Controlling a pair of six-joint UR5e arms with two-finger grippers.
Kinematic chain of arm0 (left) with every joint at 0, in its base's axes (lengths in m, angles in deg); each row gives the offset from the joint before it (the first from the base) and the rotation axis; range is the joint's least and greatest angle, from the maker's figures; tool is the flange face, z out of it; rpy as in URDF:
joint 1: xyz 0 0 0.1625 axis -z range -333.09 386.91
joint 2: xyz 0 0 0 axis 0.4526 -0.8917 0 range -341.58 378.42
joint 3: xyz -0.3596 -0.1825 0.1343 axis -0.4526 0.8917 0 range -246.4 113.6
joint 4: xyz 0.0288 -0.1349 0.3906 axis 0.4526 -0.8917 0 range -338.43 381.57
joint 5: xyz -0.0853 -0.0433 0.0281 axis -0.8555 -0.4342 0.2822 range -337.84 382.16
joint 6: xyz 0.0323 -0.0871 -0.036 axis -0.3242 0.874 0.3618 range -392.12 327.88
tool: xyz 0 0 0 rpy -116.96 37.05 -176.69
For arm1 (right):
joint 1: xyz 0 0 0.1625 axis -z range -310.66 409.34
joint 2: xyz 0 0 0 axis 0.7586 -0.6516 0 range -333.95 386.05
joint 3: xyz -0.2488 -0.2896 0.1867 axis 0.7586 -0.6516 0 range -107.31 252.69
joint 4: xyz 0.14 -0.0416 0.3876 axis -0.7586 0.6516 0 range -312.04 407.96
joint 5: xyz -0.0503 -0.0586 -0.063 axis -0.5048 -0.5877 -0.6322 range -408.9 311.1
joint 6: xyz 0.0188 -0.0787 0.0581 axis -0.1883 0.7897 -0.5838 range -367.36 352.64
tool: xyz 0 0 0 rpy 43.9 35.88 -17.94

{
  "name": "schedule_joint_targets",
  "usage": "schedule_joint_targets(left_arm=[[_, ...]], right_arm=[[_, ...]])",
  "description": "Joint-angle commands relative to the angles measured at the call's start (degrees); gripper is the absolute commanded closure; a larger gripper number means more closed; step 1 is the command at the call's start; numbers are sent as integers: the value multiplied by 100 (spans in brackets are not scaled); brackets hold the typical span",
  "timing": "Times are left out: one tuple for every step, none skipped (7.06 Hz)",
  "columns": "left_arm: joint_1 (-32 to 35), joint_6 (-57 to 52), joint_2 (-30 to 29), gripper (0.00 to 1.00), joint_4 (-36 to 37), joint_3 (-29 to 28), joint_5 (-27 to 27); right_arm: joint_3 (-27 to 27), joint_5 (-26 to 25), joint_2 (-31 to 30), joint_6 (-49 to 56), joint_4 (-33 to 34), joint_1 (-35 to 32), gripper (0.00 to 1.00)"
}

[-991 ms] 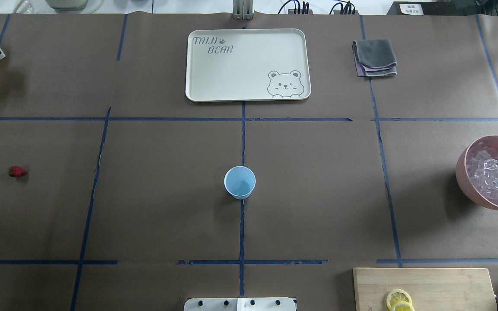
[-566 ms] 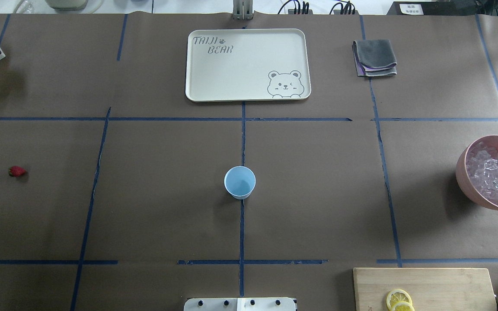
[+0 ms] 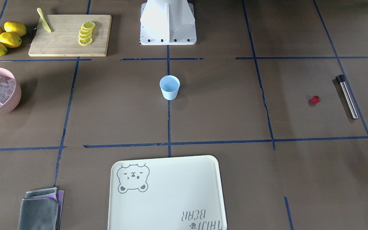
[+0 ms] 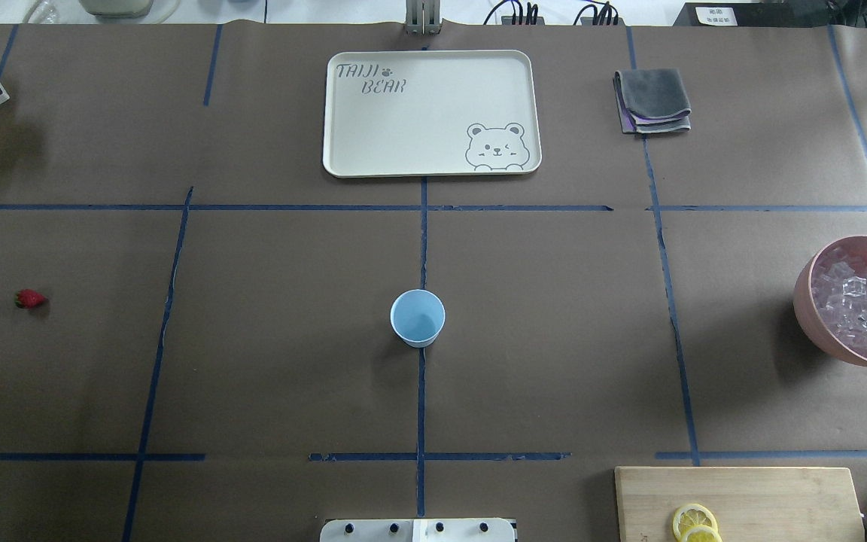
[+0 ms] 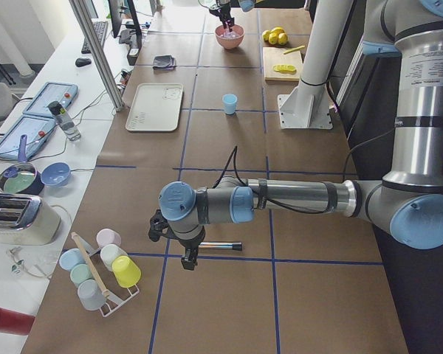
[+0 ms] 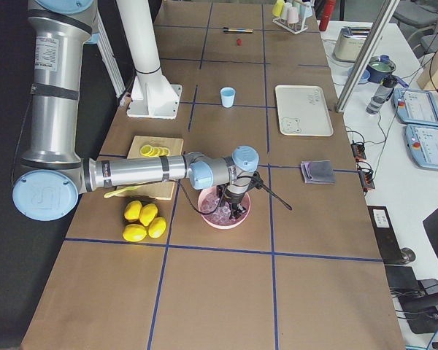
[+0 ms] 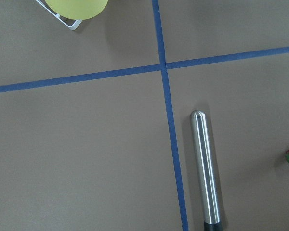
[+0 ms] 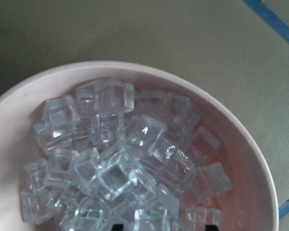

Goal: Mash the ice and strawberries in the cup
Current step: 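Lower the right gripper into the bowl and grasp an ice cube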

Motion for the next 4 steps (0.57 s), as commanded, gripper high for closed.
schedule_joint_targets(left_arm=[[0, 9, 0, 0, 0, 42, 0], [0, 9, 0, 0, 0, 42, 0], [0, 9, 0, 0, 0, 51, 0], [0, 9, 0, 0, 0, 51, 0]], right_arm=[[-11, 3, -16, 13, 6, 0, 38], [-11, 20, -16, 13, 6, 9, 38], [-11, 12, -16, 4, 6, 44, 38], [-11, 20, -16, -4, 6, 53, 39]])
